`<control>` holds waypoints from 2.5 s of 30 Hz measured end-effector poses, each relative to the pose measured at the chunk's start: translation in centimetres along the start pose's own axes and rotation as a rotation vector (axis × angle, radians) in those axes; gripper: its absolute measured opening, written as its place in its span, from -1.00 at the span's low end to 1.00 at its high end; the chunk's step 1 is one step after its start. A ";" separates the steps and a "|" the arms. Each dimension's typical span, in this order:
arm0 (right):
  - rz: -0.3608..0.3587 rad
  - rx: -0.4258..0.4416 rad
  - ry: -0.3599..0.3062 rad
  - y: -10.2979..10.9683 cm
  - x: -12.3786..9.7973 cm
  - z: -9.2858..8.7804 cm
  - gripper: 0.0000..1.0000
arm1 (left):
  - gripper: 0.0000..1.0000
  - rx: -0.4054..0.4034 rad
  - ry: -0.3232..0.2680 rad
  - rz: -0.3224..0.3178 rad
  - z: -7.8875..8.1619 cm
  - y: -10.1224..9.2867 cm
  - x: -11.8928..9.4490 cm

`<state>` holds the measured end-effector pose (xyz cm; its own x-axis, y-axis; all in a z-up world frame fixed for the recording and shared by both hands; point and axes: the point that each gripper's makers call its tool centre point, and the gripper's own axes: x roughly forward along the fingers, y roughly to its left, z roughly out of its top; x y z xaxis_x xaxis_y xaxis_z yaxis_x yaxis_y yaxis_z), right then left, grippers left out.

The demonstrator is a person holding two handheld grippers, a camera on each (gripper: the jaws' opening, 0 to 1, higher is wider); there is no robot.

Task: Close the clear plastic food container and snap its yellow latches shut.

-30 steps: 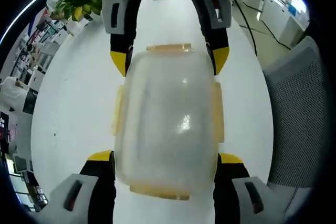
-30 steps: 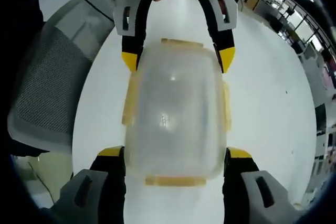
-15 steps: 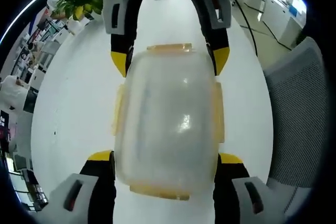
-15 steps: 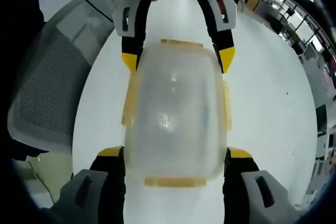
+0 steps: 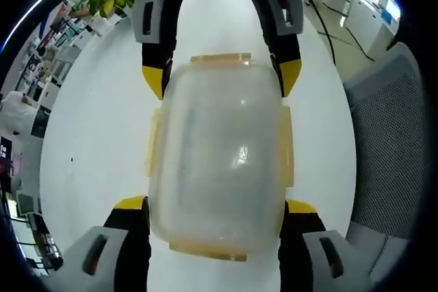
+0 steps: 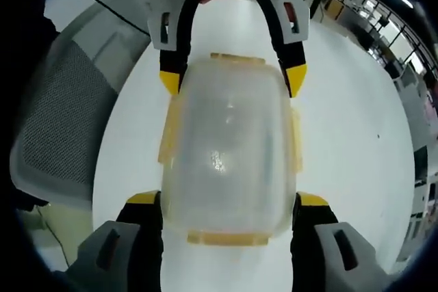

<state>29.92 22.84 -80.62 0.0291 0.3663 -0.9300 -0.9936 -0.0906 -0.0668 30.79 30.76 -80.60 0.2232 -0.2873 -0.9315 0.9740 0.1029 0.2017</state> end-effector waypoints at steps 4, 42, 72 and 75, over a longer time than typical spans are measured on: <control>0.001 -0.007 0.018 -0.2 0.3 0.4 0.49 | 0.48 -0.008 0.005 0.001 -0.6 0.1 -0.2; -0.025 0.044 0.069 -3.0 1.9 3.6 0.49 | 0.50 0.052 0.012 -0.011 -4.2 3.4 -0.4; -0.036 0.064 0.045 -7.9 2.1 4.0 0.49 | 0.51 0.058 0.018 -0.019 -4.8 8.3 0.4; -0.037 0.065 0.047 -8.2 2.1 4.0 0.49 | 0.51 0.059 0.016 -0.019 -4.8 8.8 0.5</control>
<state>37.66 28.05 -80.60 0.0692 0.3239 -0.9436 -0.9967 -0.0169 -0.0789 39.28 36.12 -80.81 0.2047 -0.2738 -0.9397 0.9787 0.0412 0.2012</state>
